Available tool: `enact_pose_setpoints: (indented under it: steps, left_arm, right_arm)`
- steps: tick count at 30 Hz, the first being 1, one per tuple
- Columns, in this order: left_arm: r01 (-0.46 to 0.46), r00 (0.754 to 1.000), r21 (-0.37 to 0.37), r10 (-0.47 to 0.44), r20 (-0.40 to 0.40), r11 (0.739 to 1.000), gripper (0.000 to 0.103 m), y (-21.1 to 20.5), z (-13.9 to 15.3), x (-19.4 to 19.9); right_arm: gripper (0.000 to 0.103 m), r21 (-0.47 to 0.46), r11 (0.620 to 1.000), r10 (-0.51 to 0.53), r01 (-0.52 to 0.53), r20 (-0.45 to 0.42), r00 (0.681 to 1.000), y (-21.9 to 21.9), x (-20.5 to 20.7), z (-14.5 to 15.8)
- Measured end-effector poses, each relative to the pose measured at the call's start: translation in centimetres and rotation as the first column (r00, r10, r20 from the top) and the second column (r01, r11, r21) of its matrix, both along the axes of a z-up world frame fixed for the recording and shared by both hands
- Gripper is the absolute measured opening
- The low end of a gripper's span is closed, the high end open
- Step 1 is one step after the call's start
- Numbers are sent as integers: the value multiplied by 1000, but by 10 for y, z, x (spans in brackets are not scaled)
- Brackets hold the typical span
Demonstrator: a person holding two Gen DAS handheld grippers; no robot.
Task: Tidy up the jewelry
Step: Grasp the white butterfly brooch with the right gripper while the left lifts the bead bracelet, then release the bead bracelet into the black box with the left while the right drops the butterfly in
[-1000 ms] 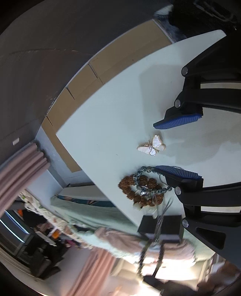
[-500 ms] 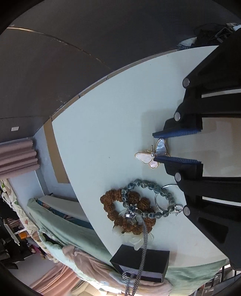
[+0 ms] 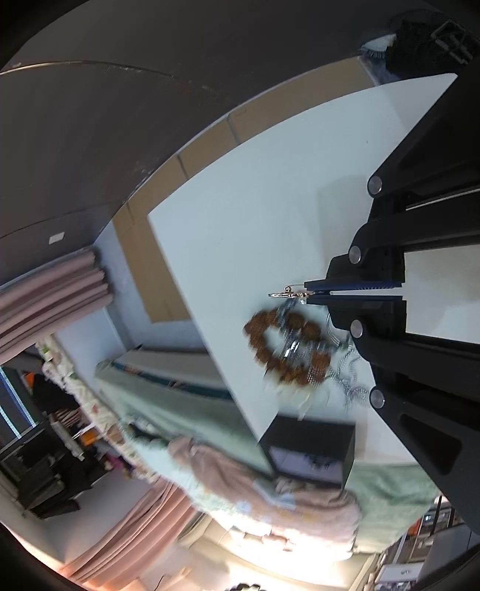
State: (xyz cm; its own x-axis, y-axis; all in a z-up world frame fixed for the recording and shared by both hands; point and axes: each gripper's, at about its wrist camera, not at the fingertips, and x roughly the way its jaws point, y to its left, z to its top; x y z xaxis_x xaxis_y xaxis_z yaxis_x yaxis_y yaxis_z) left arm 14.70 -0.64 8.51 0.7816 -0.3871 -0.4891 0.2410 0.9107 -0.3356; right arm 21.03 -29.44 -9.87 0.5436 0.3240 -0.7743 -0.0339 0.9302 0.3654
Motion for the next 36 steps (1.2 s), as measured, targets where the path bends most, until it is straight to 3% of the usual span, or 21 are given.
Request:
enact_pose_setpoints:
  steps: [7, 18, 19, 20, 22, 24, 29, 36]
  left_arm:
    - [-58, 998, -11, 57, -32, 998, 8, 22, -15, 1]
    - [-156, 976, -48, 147, -161, 987, 9, 64, -70, 23]
    - [-157, 973, -51, 146, -180, 986, 21, 67, -76, 26]
    - [-171, 967, -44, 159, -199, 984, 45, 70, -84, 29]
    - [-217, 958, -35, 206, -197, 975, 58, 78, -92, 29]
    - [-233, 953, -47, 218, -210, 971, 60, 87, -101, 28]
    - [-285, 935, -58, 264, -237, 957, 77, 109, -116, 21]
    - [-351, 908, -62, 323, -268, 934, 81, 139, -129, 7]
  right_arm:
    - [2, 74, 995, 61, -65, 54, 997, 21, 0, 30]
    - [2, 115, 974, 183, -197, 118, 976, 76, 9, 61]
    - [2, 112, 972, 192, -206, 122, 974, 82, 10, 64]
    - [2, 111, 970, 204, -218, 126, 971, 88, 11, 66]
    - [2, 110, 966, 222, -236, 130, 966, 98, 14, 68]
    - [2, 112, 960, 241, -256, 129, 962, 108, 17, 69]
    - [2, 125, 942, 296, -311, 128, 947, 134, 23, 68]
    - [2, 142, 911, 372, -386, 116, 921, 185, 31, 64]
